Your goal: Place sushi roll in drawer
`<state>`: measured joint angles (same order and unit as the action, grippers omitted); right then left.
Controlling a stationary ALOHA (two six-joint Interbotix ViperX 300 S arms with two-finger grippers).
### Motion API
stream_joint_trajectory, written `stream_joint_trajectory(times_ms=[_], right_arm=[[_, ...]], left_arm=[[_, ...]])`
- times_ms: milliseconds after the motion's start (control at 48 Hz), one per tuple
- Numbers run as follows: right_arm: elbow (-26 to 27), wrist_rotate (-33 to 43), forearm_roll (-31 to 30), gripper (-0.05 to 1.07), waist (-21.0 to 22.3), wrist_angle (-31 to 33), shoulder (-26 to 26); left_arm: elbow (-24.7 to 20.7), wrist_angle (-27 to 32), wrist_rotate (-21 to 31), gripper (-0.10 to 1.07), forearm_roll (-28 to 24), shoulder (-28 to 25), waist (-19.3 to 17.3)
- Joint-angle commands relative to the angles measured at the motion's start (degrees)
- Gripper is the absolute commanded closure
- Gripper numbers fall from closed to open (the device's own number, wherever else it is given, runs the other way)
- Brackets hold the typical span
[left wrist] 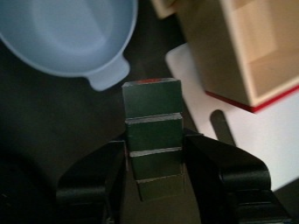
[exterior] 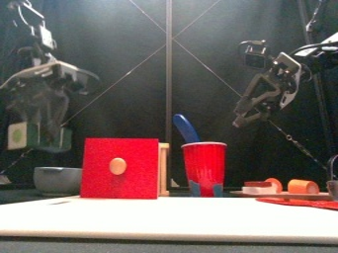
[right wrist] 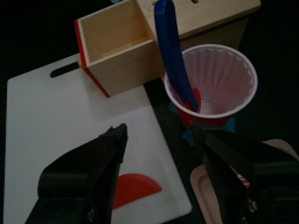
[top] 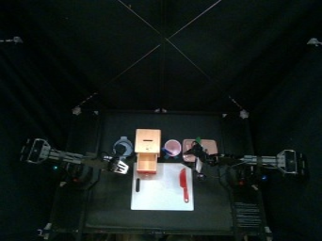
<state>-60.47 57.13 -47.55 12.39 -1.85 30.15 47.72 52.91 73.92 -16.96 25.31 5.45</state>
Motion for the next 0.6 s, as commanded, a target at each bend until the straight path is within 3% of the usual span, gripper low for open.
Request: stream_joint_trajectory(times_ms=[0, 208, 333, 583], right_arm=[[0.7, 0.0, 0.1, 0.11, 0.0, -0.2, 0.4], [1.0, 0.1, 0.4, 0.11, 0.0, 0.1, 0.4], [1.1, 0.1, 0.8, 0.11, 0.1, 0.7, 0.4], [0.5, 0.1, 1.7, 0.11, 0.0, 2.9, 0.4]], left_arm=[[-3.1, 0.5, -4.7, 0.32, -1.2, 2.2, -0.6], [-8.2, -0.4, -25.4, 0.31, -1.1, 2.5, -5.1], [-11.2, -5.2, -39.9, 0.30, 0.0, 1.1, -7.7], [-15.2, -10.9, -61.8, 0.25, 8.9, -5.0, -11.0]])
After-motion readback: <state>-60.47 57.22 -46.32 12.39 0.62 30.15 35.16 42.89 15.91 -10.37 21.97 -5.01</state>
